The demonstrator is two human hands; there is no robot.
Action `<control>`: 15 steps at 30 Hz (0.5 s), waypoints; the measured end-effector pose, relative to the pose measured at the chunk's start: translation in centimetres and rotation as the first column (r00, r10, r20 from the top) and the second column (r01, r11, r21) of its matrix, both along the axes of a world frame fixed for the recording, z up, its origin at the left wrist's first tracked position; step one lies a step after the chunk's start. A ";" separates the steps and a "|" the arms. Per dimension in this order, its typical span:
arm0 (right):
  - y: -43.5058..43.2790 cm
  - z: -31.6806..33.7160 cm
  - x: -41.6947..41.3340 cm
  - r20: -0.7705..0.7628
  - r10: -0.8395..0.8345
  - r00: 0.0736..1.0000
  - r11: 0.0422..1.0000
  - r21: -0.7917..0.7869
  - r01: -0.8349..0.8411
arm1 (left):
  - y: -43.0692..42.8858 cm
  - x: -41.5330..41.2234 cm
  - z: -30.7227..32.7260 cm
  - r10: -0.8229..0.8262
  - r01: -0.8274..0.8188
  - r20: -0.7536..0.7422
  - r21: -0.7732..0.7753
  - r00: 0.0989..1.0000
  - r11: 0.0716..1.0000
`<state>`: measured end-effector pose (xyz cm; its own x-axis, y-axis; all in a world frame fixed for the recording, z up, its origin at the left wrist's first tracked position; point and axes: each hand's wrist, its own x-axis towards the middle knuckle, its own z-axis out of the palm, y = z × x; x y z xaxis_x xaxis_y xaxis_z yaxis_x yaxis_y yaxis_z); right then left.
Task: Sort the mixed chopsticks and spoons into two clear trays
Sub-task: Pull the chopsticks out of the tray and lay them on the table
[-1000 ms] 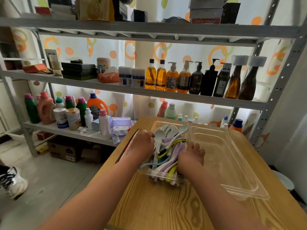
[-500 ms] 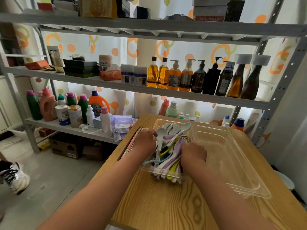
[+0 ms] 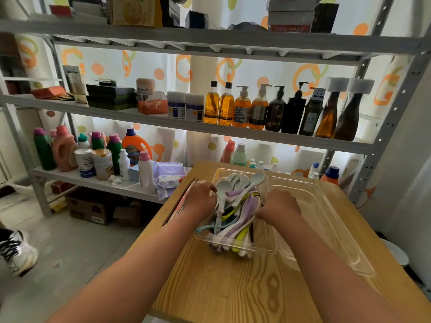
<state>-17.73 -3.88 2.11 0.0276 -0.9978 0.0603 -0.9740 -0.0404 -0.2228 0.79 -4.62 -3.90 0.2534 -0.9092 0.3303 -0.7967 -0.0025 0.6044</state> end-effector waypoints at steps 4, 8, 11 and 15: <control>0.8 1.2 -0.5 -0.029 0.018 0.999 1.000 0.014 -0.017 | 0.1 0.1 0.9 0.007 -0.010 0.032 0.078 0.999 0.997; 1.6 3.0 -0.6 -0.039 0.040 0.998 0.999 -0.014 -0.040 | 0.5 -0.3 2.7 0.021 -0.033 0.092 0.133 0.996 0.991; 2.3 4.2 -0.2 -0.006 0.064 0.998 0.996 -0.068 -0.064 | 1.1 -1.2 4.0 -0.029 0.028 0.007 0.053 1.000 0.998; 3.5 4.5 0.8 0.104 0.110 0.988 0.990 -0.103 -0.100 | 1.7 -3.1 5.8 -0.125 0.129 -0.163 0.015 0.979 0.992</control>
<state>-16.96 -0.41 6.64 0.1200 -0.9790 0.1649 -0.9331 -0.1679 -0.3179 -2.32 -2.92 1.92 0.1835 -0.9450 0.2709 -0.6833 0.0755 0.7262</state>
